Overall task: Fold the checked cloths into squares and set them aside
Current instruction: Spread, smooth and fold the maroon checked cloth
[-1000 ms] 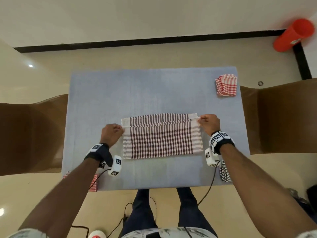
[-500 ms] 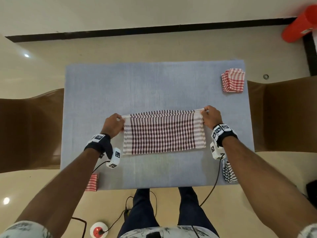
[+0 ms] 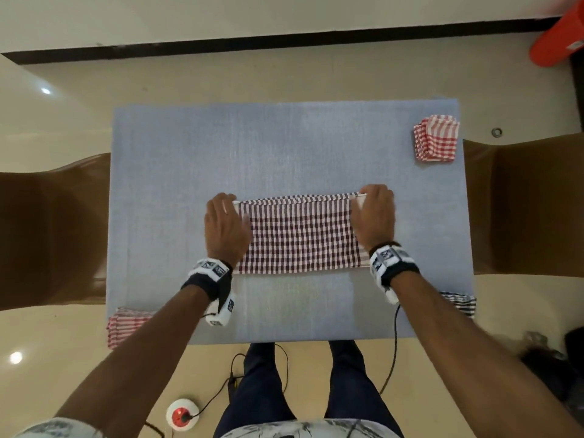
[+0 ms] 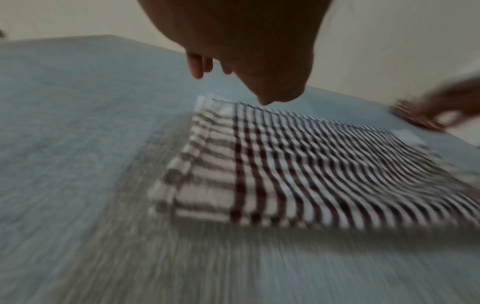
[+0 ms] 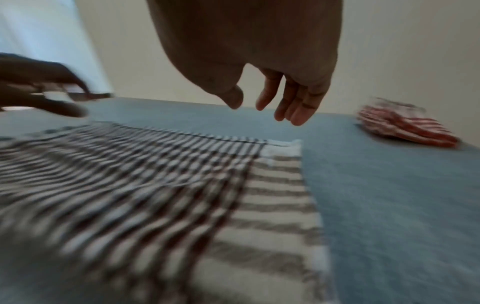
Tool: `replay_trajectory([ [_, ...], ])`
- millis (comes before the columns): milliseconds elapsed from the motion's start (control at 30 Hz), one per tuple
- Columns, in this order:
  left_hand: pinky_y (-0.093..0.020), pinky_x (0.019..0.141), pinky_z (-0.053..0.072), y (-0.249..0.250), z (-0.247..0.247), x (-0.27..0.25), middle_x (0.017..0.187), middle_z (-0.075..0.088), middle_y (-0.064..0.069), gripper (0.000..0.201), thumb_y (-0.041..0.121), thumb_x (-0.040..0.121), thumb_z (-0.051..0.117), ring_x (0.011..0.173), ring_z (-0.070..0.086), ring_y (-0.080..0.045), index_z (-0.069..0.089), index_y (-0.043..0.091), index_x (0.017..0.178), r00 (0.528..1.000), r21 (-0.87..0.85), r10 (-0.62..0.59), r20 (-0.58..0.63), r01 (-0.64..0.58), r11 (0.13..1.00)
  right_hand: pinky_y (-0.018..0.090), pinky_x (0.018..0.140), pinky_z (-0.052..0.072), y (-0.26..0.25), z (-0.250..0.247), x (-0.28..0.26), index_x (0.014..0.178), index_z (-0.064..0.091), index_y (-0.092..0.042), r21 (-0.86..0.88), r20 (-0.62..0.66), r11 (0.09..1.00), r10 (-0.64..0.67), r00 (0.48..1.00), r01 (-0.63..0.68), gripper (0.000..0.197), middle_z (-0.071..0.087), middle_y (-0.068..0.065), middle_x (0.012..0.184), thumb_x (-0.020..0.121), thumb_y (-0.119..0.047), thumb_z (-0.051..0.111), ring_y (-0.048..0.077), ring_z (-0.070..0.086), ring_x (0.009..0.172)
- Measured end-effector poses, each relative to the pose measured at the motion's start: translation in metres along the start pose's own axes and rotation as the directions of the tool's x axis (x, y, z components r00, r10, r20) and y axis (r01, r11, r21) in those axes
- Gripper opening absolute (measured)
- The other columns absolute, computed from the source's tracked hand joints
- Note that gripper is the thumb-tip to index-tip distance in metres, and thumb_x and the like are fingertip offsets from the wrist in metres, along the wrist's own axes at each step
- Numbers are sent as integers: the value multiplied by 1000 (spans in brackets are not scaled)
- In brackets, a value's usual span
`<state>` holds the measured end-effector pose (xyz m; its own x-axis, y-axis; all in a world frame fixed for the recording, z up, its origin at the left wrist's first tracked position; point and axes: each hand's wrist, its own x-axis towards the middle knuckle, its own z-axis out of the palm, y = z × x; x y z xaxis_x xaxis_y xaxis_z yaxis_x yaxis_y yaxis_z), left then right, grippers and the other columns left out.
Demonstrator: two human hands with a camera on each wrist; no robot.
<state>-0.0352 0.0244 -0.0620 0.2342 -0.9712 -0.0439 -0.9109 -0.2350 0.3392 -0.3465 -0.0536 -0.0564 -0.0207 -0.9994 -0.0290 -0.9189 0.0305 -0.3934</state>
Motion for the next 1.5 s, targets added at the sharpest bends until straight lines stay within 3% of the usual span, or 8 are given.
replay_trajectory([
  [100,-54,124,27,24,25,-41,165,24,-22,66,30,101,53,155,23,-34,32,0,156,933,-54,333,133,-329,943,47,127,22,-46,22,-62,153,34,-5,144,212,964,-251,944,224,61,30,19,162,105,-42,46,30,25,153],
  [233,-56,123,24,28,61,-72,171,1,-18,72,35,105,42,159,4,-33,13,3,162,848,84,433,306,-477,875,49,129,4,-76,66,-135,163,-3,-9,148,482,902,-425,767,406,84,-15,9,171,105,-59,31,22,-14,158],
  [433,-56,126,18,11,67,-68,173,4,-8,78,53,103,40,160,5,-25,14,11,164,859,77,419,295,-458,886,52,126,16,3,70,-119,164,5,-11,-51,465,875,-406,787,482,79,-8,9,172,105,-56,35,24,-5,159],
  [600,-56,126,17,-9,58,-69,173,6,-8,81,52,100,43,160,6,-24,15,10,164,940,41,265,213,-280,959,57,127,10,94,23,-87,163,-6,-15,-219,430,942,-140,892,254,86,-15,4,171,102,-65,26,22,-10,159],
  [833,-55,127,13,-52,44,-53,174,2,-1,76,55,103,30,160,3,-21,6,18,165,996,60,-11,83,6,998,56,127,5,89,30,-89,163,-10,-15,-216,408,967,-37,912,136,88,-20,6,170,100,-68,22,24,-15,158],
  [1133,-54,128,13,24,64,-36,173,0,-10,72,43,107,34,160,1,-25,8,10,164,910,48,371,188,-385,922,58,126,-4,25,32,-78,162,-4,-6,-112,319,955,-229,920,276,88,-14,12,170,103,-60,33,29,-11,158],
  [1333,-58,126,14,7,70,-34,173,-1,-7,74,54,105,31,160,2,-26,8,16,165,893,138,381,238,-419,897,57,126,7,-11,69,-61,164,-4,-17,-92,509,875,-369,777,475,83,-14,5,171,101,-65,19,22,-10,159],
  [1500,-54,127,15,-18,57,-25,173,10,-8,66,43,108,34,160,11,-25,15,14,164,944,112,282,169,-302,947,48,129,5,24,51,-46,164,2,-12,-35,441,926,-323,837,376,75,-6,7,172,106,-49,34,22,-3,159],
])
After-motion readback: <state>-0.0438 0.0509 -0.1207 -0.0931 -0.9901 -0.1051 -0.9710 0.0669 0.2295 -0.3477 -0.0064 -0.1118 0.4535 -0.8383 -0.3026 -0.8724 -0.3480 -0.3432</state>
